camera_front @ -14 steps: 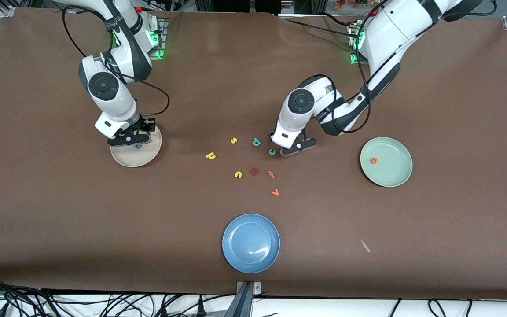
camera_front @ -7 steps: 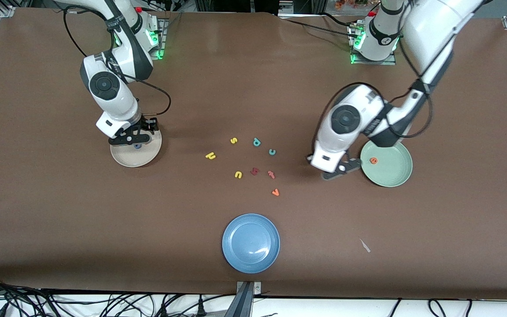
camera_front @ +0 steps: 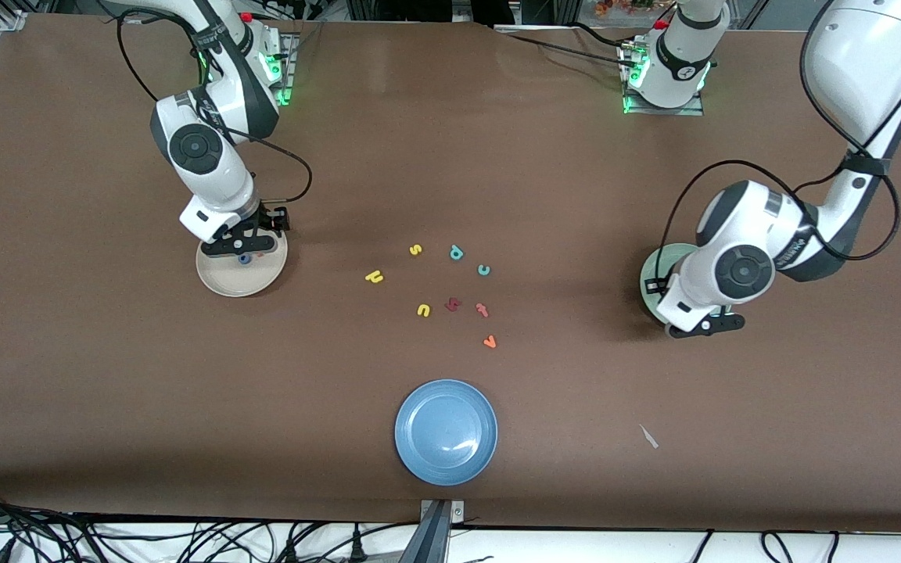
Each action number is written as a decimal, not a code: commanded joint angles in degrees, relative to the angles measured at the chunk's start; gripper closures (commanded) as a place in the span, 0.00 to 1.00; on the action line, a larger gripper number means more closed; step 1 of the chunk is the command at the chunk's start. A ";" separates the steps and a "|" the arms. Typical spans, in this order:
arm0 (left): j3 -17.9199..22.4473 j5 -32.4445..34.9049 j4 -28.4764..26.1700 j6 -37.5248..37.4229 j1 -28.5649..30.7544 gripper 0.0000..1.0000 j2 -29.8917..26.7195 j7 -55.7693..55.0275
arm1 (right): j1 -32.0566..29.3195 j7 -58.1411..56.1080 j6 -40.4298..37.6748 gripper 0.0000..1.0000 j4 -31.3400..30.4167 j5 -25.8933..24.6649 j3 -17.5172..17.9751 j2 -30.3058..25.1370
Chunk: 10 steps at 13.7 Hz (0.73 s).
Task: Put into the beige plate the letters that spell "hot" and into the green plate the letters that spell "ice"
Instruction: 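Set the orange squiggle and pink i on the cream and green plates, then grasp the yellow letter and cyan c with the right and left grippers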
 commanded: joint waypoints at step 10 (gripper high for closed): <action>-4.50 0.81 2.11 -1.69 3.40 0.00 1.93 1.23 | 7.32 15.90 10.68 0.23 11.13 0.50 4.36 12.84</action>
